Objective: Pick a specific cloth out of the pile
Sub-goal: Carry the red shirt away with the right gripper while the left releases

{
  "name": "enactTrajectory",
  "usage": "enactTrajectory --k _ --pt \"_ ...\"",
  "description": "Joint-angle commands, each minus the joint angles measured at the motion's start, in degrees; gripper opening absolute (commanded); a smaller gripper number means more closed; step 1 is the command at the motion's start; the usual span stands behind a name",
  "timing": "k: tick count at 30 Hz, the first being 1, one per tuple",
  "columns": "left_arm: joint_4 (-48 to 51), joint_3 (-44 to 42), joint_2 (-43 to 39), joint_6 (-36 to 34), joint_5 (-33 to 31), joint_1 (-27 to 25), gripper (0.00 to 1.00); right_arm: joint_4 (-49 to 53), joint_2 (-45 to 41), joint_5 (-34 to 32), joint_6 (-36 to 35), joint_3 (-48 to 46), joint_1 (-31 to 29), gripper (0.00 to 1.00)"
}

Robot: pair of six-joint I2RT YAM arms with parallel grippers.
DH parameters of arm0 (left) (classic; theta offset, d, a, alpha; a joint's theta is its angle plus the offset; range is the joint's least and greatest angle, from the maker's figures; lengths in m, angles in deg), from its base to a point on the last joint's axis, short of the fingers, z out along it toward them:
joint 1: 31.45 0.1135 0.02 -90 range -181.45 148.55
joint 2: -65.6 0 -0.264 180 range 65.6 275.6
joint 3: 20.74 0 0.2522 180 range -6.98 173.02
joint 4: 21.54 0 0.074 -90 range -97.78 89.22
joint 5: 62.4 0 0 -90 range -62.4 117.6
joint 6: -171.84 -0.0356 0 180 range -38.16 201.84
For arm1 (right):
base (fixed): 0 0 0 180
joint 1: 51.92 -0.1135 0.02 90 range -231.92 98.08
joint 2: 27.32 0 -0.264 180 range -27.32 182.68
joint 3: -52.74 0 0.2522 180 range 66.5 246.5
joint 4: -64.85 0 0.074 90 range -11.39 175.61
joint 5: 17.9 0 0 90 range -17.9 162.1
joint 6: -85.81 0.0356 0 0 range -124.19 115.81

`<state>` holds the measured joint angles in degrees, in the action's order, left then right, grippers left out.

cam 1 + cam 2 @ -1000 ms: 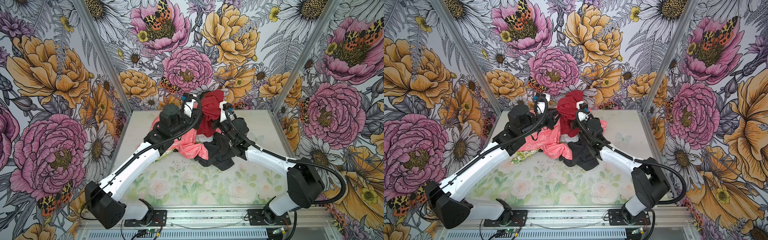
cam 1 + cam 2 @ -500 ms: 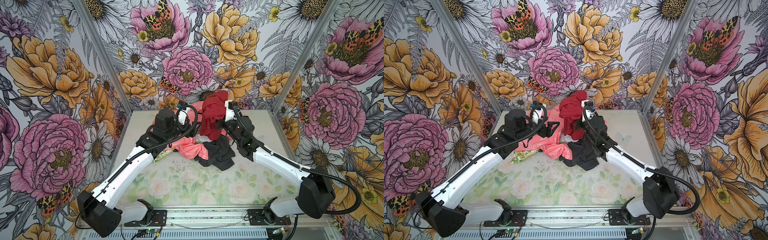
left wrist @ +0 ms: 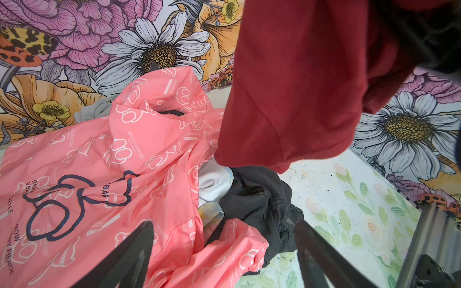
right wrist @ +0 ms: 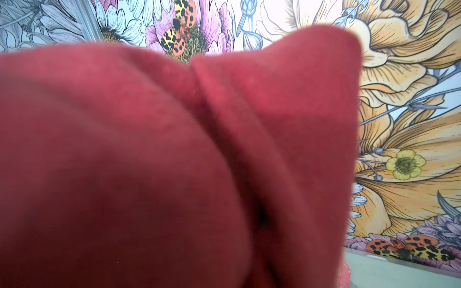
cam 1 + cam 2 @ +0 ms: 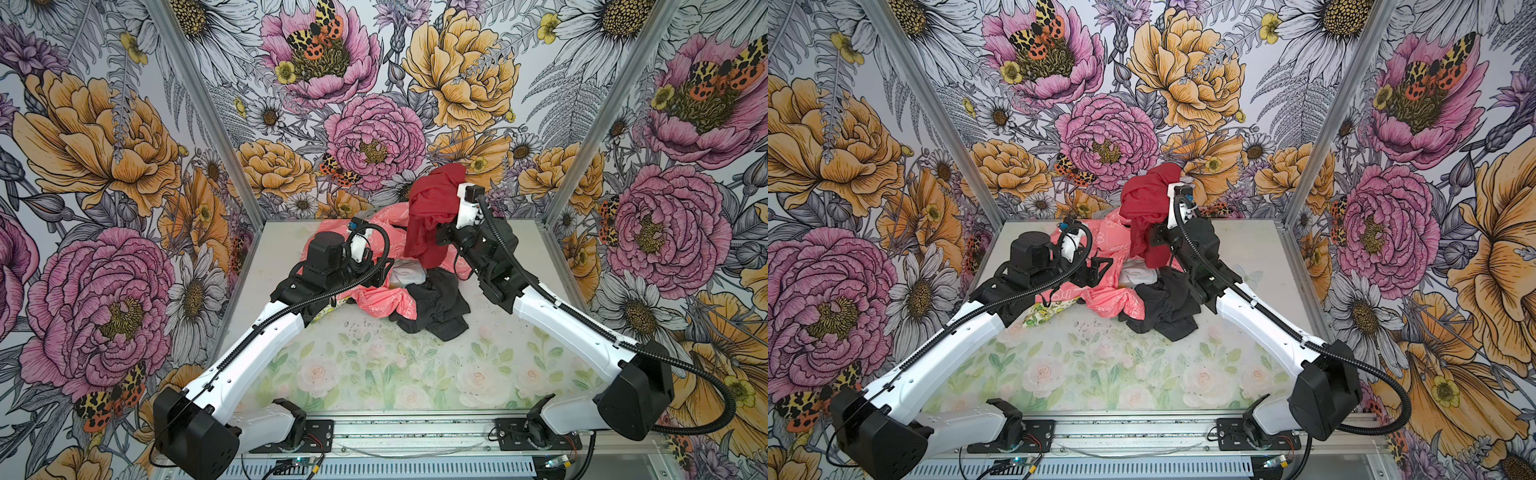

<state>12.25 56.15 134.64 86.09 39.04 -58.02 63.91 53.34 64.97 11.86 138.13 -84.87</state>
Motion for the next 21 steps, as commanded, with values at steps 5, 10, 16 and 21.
enactTrajectory --k 5,10,16,21 --pt "-7.6 -3.7 1.1 4.1 4.8 2.7 0.89 0.6 -3.6 -4.1 -1.5 6.7 2.6 0.00" --pt "-8.2 -3.8 2.8 5.2 4.7 2.0 0.89 1.5 -4.7 -4.9 -1.6 7.9 6.5 0.00" --pt "-9.9 -3.9 4.5 8.5 6.8 -0.6 0.89 3.5 -6.7 -5.8 -1.9 8.1 13.2 0.00" --pt "-11.9 -5.7 3.4 8.9 4.8 -3.7 0.89 5.3 -7.2 -7.0 -4.7 7.6 18.5 0.00"
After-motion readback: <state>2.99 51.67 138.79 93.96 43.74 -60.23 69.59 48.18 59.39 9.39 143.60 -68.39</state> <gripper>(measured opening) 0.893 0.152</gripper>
